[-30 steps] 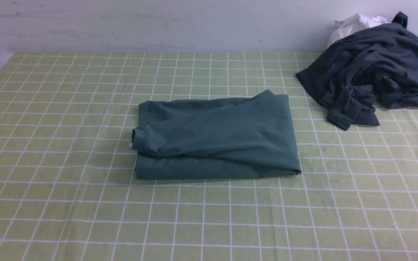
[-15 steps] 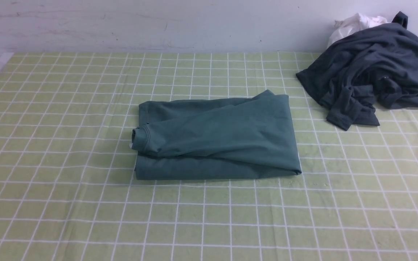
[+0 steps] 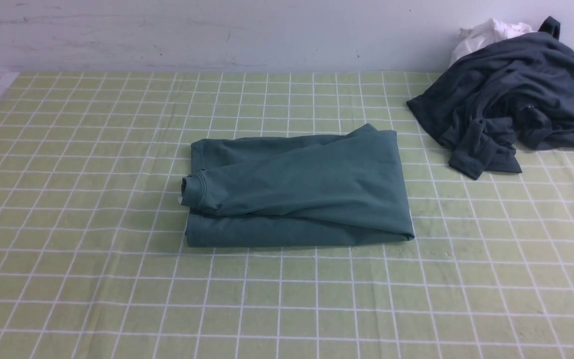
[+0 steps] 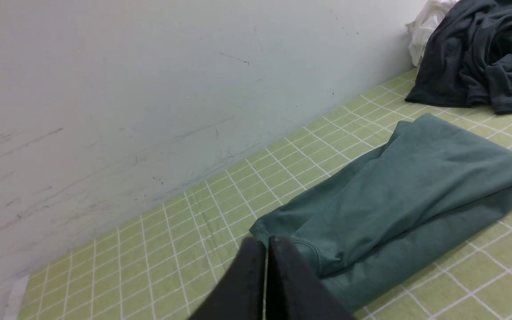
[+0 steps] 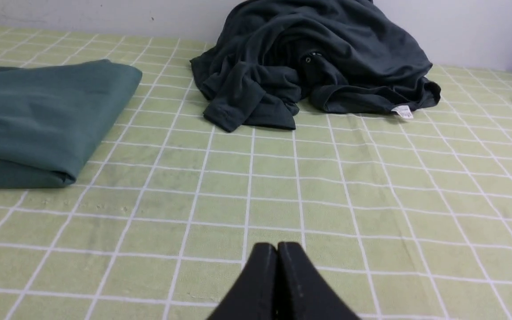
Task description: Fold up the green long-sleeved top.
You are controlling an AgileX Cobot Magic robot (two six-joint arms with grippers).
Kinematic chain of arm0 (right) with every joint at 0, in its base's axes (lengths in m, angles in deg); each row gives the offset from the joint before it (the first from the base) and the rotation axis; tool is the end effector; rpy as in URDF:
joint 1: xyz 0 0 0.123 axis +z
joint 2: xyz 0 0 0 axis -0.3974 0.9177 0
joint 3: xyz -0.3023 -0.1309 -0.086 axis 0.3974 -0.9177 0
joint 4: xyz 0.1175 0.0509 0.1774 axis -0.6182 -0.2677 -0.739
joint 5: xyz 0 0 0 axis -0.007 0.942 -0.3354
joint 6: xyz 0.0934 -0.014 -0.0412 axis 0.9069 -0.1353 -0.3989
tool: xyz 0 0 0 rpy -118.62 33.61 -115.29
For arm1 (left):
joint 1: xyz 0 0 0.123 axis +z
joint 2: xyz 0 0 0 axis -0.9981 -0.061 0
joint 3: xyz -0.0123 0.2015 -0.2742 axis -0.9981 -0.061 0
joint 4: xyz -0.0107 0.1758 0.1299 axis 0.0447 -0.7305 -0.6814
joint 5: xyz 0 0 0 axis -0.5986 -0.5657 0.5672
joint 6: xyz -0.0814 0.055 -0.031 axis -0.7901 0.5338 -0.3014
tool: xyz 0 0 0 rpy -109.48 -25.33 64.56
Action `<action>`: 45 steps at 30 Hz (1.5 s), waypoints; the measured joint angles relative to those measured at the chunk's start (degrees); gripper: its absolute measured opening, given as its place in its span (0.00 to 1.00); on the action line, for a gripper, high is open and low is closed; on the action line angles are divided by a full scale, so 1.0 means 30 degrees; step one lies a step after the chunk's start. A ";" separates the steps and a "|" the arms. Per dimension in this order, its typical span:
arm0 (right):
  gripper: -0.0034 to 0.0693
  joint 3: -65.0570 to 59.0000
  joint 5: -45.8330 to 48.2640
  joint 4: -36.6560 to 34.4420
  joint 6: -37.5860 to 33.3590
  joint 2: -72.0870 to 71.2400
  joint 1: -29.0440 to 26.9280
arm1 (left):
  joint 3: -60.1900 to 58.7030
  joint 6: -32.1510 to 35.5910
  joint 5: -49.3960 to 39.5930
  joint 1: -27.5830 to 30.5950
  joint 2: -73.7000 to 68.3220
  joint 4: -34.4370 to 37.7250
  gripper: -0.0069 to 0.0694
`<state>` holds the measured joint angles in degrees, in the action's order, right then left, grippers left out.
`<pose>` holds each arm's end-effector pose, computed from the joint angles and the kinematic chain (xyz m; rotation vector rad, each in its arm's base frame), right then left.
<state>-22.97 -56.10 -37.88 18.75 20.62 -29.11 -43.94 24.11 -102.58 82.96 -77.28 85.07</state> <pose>-0.0242 0.0075 0.1696 -0.0254 1.8570 -0.0859 -0.0115 -0.0241 0.3332 0.5074 1.5847 0.0062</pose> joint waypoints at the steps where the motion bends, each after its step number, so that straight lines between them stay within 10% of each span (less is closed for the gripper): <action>1: 0.03 0.0000 0.0000 0.0000 0.0038 0.0000 0.0000 | 0.0000 0.0000 0.0000 0.0000 0.0000 0.0000 0.09; 23: 0.03 0.0021 0.0091 0.0065 0.0186 0.0000 0.0000 | -0.0678 0.0000 0.0205 0.0000 0.0352 0.0037 0.09; 28: 0.03 0.0036 0.0091 0.0065 0.0193 0.0000 0.0000 | -0.3133 -0.0473 0.3110 0.0642 0.2324 -0.3650 0.09; 36: 0.03 0.0036 0.0091 0.0065 0.0208 0.0000 0.0000 | -0.9091 -0.9713 0.5401 0.1597 0.5673 -0.8128 0.09; 40: 0.03 0.0036 0.0105 0.0065 0.0208 0.0000 0.0000 | -0.9858 -1.5885 0.1779 0.1621 0.5919 -1.0408 0.09; 45: 0.03 0.0036 0.0105 0.0065 0.0208 0.0000 0.0000 | -0.9840 -1.7567 0.1084 0.1621 0.5934 -1.1254 0.09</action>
<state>-22.87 -55.78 -37.68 19.37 20.62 -29.11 -73.46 -28.59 -99.32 87.82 -59.48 51.31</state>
